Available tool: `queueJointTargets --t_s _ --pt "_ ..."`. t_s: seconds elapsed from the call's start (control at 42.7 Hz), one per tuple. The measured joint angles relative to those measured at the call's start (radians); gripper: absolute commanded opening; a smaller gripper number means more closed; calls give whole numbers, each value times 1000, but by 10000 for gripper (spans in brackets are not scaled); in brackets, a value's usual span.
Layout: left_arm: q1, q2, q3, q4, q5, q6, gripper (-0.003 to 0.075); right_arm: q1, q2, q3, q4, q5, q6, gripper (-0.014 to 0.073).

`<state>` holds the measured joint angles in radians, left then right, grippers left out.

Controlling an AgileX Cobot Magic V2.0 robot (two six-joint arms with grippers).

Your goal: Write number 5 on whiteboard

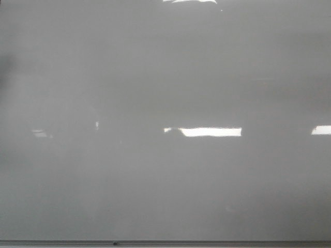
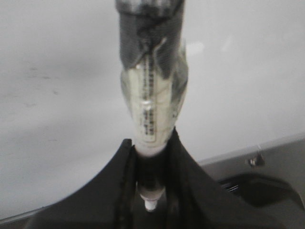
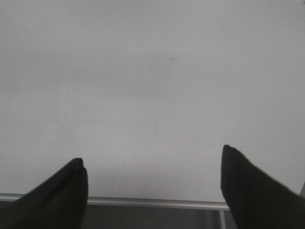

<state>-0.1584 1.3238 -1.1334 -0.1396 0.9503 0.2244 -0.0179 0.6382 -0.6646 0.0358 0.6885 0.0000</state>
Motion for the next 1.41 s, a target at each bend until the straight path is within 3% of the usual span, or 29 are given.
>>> queueJointTargets --t_s 0.117,0.281,0.516,0.703,0.844,1.032,1.407 --pt "-90 -1 -57 -21 135 95 -20 9 57 -55 15 81 -8 594" --pt "-250 -1 -83 -39 187 217 -20 70 156 -135 70 168 -98 594" --pt "-480 0 -86 -42 155 314 -20 235 295 -222 196 232 -402 594" --pt "-602 2 -86 -42 137 359 -20 367 375 -277 293 253 -623 594" --pt "-657 2 -86 -42 137 366 -20 446 413 -321 388 276 -785 580" --pt "-690 2 -86 -42 137 382 -20 551 438 -364 534 271 -983 477" --pt "-692 2 -86 -38 136 411 -20 641 541 -431 588 196 -1059 448"
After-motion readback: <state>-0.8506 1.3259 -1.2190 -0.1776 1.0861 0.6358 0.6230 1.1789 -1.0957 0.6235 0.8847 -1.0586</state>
